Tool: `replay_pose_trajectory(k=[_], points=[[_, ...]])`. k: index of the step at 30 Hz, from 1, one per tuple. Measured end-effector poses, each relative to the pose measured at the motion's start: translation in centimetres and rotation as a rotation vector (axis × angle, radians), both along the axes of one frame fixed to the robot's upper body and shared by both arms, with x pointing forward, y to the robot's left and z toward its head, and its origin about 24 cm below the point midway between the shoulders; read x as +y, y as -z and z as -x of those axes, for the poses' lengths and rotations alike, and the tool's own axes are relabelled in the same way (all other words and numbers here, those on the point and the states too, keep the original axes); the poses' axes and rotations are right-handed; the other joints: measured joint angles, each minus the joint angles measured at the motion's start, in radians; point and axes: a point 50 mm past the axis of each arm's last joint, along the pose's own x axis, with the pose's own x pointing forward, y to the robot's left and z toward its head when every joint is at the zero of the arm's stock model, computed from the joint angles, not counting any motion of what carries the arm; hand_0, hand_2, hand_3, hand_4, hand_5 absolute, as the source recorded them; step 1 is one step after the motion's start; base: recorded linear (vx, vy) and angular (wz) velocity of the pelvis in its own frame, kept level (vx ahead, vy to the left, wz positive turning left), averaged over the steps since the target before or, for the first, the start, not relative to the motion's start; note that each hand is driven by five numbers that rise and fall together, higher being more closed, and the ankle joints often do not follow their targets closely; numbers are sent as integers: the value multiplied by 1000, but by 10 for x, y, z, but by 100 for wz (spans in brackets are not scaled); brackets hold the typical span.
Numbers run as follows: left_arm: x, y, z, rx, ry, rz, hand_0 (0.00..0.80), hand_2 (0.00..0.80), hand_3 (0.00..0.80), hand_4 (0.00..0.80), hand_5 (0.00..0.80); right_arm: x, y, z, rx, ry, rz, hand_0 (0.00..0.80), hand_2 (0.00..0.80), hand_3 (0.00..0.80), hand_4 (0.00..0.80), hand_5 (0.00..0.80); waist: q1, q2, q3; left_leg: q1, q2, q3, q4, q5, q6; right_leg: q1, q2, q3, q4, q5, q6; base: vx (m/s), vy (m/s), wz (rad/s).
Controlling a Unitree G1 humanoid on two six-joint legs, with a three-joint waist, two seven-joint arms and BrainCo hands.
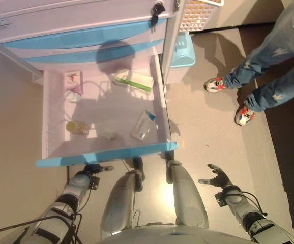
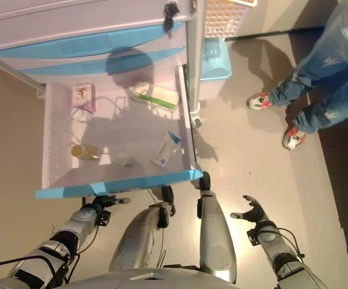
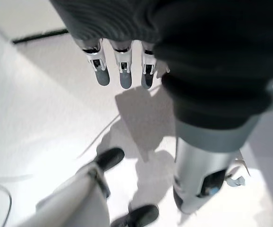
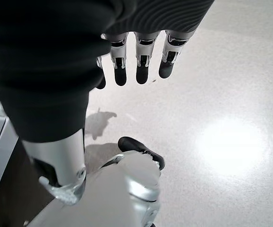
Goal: Open the drawer and pick up the medicine
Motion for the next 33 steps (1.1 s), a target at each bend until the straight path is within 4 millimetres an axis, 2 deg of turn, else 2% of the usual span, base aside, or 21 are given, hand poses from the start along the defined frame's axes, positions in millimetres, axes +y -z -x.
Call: replay_pose_trajectory(k=[5, 7, 13, 19, 23, 25, 30, 33], points=[[31, -41, -33, -87, -59, -42, 0, 0, 0, 0, 0, -10, -5, 2, -1, -22, 21, 0, 0, 0, 0, 0, -43, 1, 3, -78, 26, 35, 141, -67, 11, -77, 18, 38, 104, -28, 5, 72, 119, -25], [46, -57, -42, -116, -100, -65, 0, 0, 0, 0, 0, -14, -7, 2, 0, -31, 31, 0, 0, 0, 0, 0, -58, 1, 3, -98, 46, 44, 195, -95, 12, -94, 38, 55, 128, -32, 6, 55, 117, -31], [96, -134, -72, -251, -242, -197, 0, 0, 0, 0, 0, -24, -16, 0, -13, -61, 61, 0, 0, 0, 0, 0, -121, 2, 3, -157, 71, 65, 279, -129, 17, -154, 63, 86, 173, -34, 9, 25, 86, -23], [107, -182, -89, -391, -366, -405, 0, 0, 0, 0, 0, -24, -15, 4, -7, -80, 67, 0, 0, 0, 0, 0, -149, 1, 2, -196, 70, 54, 328, -151, 19, -192, 84, 112, 202, -34, 9, -10, 32, -18], [104, -214, -100, -528, -400, -495, 0, 0, 0, 0, 0, -23, -12, 12, 6, -80, 64, 0, 0, 0, 0, 0, -150, 1, 2, -199, 71, 54, 336, -156, 18, -196, 86, 112, 209, -34, 10, 0, 0, 0], [103, -222, -102, -562, -398, -517, 0, 0, 0, 0, 0, -23, -12, 11, -4, -85, 61, 0, 0, 0, 0, 0, -149, 1, 2, -199, 71, 52, 339, -158, 18, -194, 86, 112, 211, -34, 10, -19, -35, 0], [104, -219, -102, -559, -387, -509, 0, 0, 0, 0, 0, -20, -13, 8, -17, -89, 55, 0, 0, 0, 0, 0, -145, 1, 3, -168, 71, 36, 345, -165, 17, -157, 88, 105, 213, -38, 13, 21, -73, 4], [100, -206, -99, -590, -347, -380, 0, 0, 0, 0, 0, -15, -11, 9, -20, -86, 39, 0, 0, 0, 0, 0, -138, 0, 2, -120, 69, 12, 325, -165, 15, -96, 83, 96, 186, -37, 13, -19, -183, 6]])
